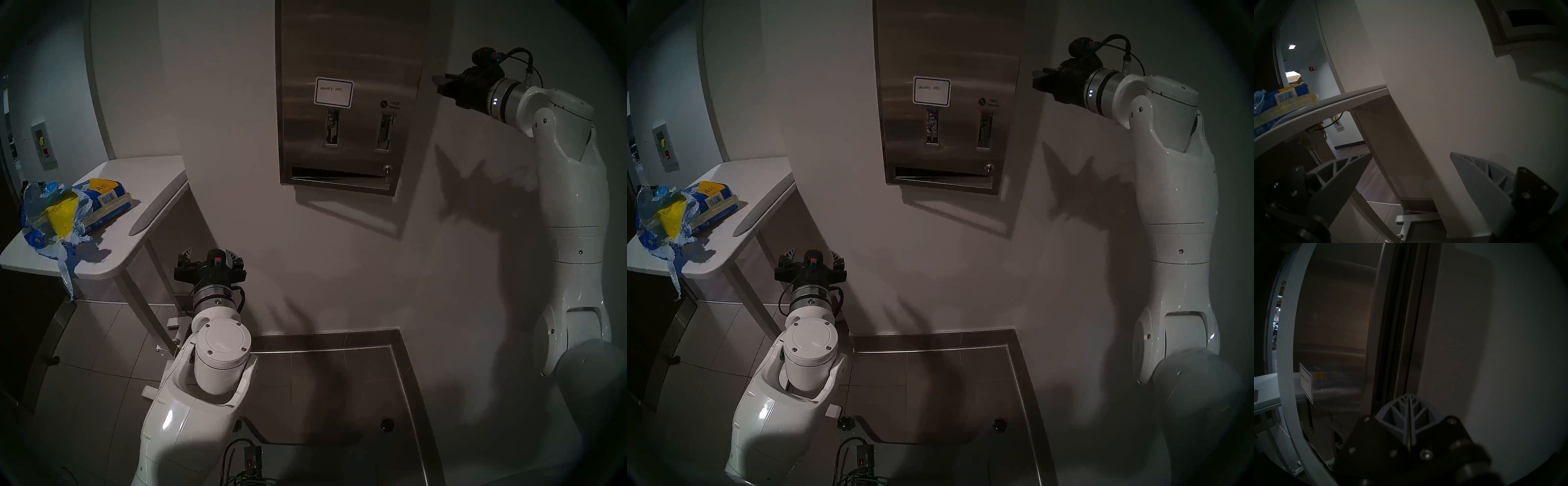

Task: Open the dispenser door, put the pads inside, close the door

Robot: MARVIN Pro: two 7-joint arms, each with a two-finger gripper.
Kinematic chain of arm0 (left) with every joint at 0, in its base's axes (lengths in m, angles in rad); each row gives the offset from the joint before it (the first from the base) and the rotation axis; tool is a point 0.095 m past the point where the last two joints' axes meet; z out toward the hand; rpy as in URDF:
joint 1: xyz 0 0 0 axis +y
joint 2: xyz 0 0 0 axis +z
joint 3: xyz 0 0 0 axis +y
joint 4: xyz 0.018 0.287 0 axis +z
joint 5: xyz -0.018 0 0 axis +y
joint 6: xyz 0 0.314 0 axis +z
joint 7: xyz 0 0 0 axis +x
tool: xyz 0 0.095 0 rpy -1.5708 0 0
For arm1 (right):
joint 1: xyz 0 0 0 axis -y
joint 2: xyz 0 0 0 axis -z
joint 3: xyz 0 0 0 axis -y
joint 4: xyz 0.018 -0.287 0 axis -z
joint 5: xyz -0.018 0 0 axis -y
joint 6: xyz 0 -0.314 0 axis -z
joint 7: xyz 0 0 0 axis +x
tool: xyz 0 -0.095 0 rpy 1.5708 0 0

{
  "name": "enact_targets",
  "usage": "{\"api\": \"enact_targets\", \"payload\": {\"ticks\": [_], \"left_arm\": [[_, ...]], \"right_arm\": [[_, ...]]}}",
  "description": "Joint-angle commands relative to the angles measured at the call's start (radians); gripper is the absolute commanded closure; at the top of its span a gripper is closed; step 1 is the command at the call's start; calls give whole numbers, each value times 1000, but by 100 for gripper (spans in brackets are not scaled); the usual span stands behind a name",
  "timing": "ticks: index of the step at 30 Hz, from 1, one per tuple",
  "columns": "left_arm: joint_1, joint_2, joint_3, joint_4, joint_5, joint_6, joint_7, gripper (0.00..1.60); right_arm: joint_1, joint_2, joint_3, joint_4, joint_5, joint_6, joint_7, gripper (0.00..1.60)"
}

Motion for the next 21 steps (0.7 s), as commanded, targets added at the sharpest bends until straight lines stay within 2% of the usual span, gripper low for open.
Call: {"api": "enact_targets", "payload": {"ticks": [1, 11, 13, 21], "left_arm": [[-46, 2, 17, 0, 26, -27, 9, 0], [-63, 12, 41, 18, 36, -32, 14, 0], [-64, 13, 42, 19, 36, -32, 16, 0], [-68, 19, 48, 23, 34, -36, 25, 0]], "right_arm": [[68, 20, 1, -44, 5, 38, 12, 160], [142, -5, -37, -48, 13, 58, 55, 160], [173, -4, -57, -37, 13, 68, 65, 160], [214, 10, -85, -27, 18, 92, 95, 160]]}}
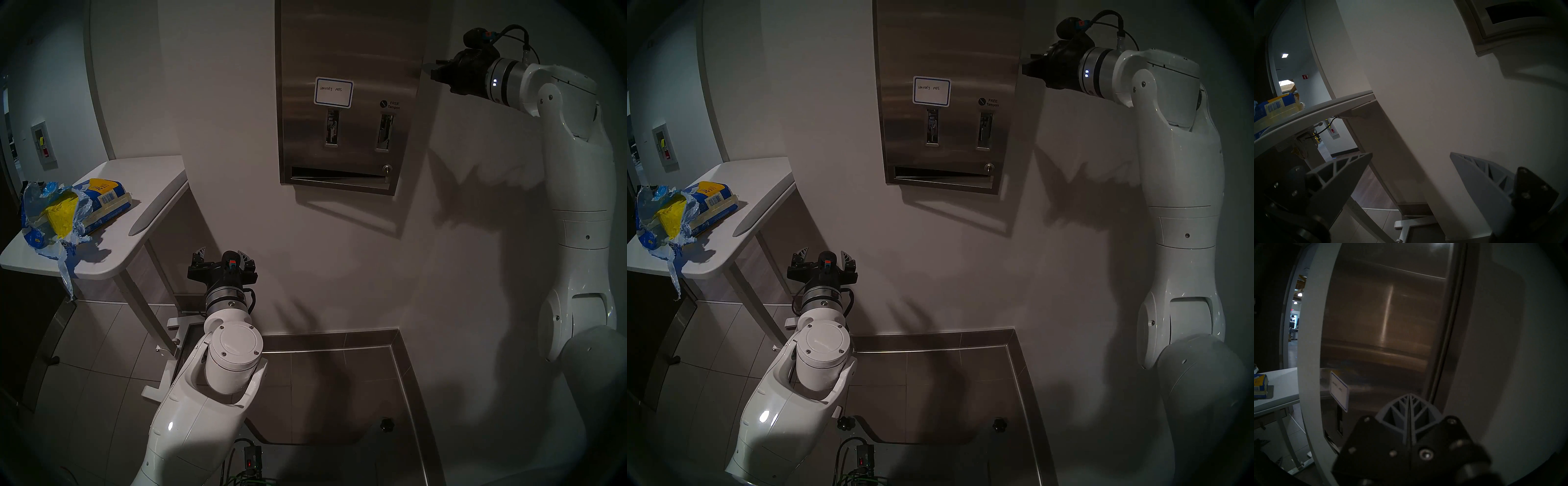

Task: Open the dispenser door, put the pads inside, close the door

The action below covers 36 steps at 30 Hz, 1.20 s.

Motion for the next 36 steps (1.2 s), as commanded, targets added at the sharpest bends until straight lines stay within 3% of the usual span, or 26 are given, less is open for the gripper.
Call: {"api": "enact_targets", "payload": {"ticks": [1, 11, 23, 36], "left_arm": [[-33, 1, -3, -23, 12, -19, 10, 0], [-35, 6, 0, -21, 9, -23, 17, 0], [-37, 10, 4, -20, 6, -25, 23, 0], [-38, 13, 6, -20, 3, -25, 27, 0]], "right_arm": [[102, 16, -11, -5, 3, 4, 25, 160], [113, 28, -29, 17, 6, 2, 48, 160], [70, -7, -84, 83, -56, -128, 3, 160], [56, -35, -99, 120, -75, -178, -22, 160]]}}
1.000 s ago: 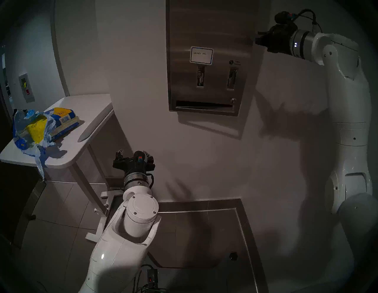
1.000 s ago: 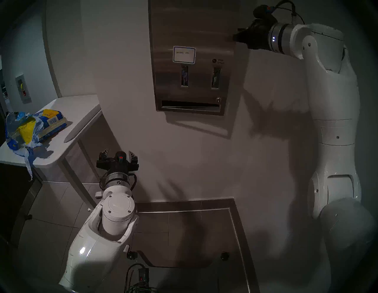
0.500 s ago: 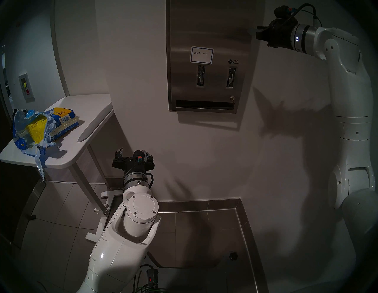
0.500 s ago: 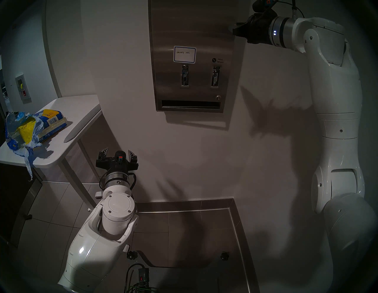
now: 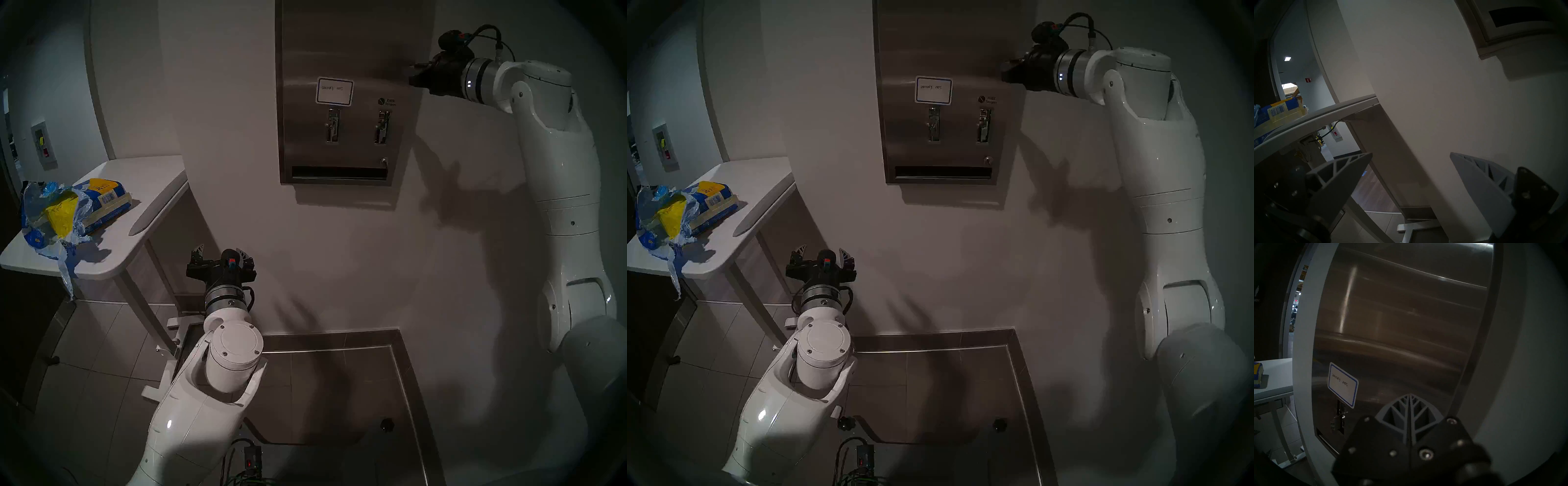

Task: Open the dispenser door, put the pads inside, close the door

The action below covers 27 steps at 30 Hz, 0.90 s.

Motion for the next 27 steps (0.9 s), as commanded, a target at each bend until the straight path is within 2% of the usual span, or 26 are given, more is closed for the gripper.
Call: {"api": "enact_targets", "payload": {"ticks": [1, 27], "left_arm": [[-27, -3, -3, -28, 4, -14, 3, 0], [-28, 0, -1, -28, 2, -14, 6, 0]], "right_arm": [[12, -12, 17, -6, -8, -43, -19, 160], [-48, -49, 29, 80, -40, -116, -76, 160]]}}
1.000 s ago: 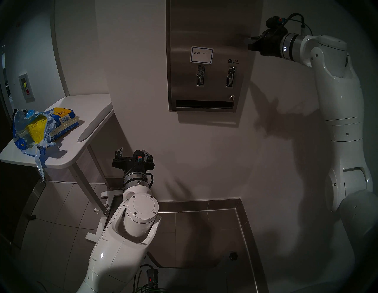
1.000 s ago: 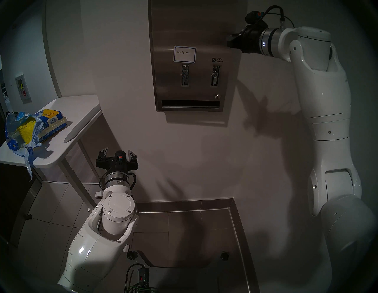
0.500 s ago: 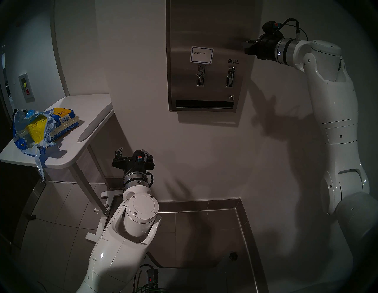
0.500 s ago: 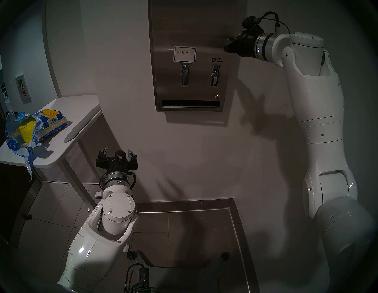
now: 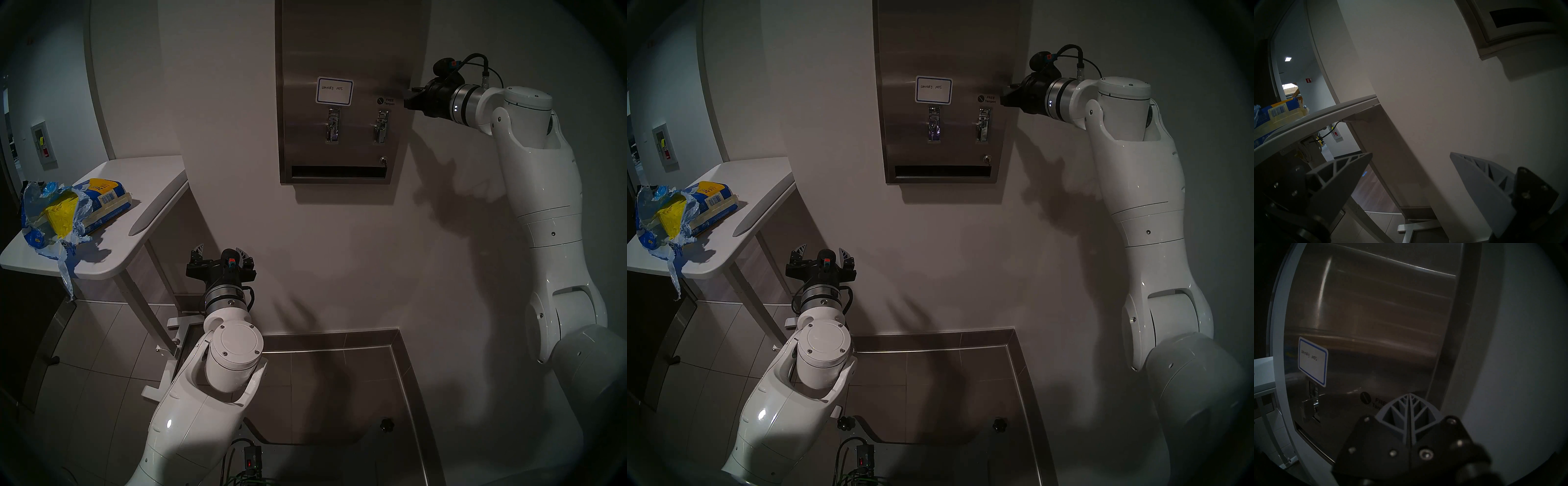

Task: Open the dispenser door, put the pads inside, close the door

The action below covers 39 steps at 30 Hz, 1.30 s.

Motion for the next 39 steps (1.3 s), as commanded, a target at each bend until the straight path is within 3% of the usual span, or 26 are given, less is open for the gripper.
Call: {"api": "enact_targets", "payload": {"ticks": [1, 9, 20, 29, 39], "left_arm": [[-26, -3, -3, -28, 3, -13, 2, 0], [-27, -2, -2, -28, 3, -13, 2, 0], [-27, -2, -2, -28, 3, -12, 3, 0], [-27, -2, -2, -28, 2, -12, 3, 0], [-27, -1, -1, -28, 2, -12, 4, 0]], "right_arm": [[19, -5, 22, -5, -1, -29, -13, 160], [10, -2, 39, -6, 4, -28, -9, 160], [-38, 58, 115, -49, 9, -6, -6, 160], [-143, 94, 176, -102, 13, 26, -32, 160], [-333, 107, 271, -188, 20, 65, -79, 160]]}}
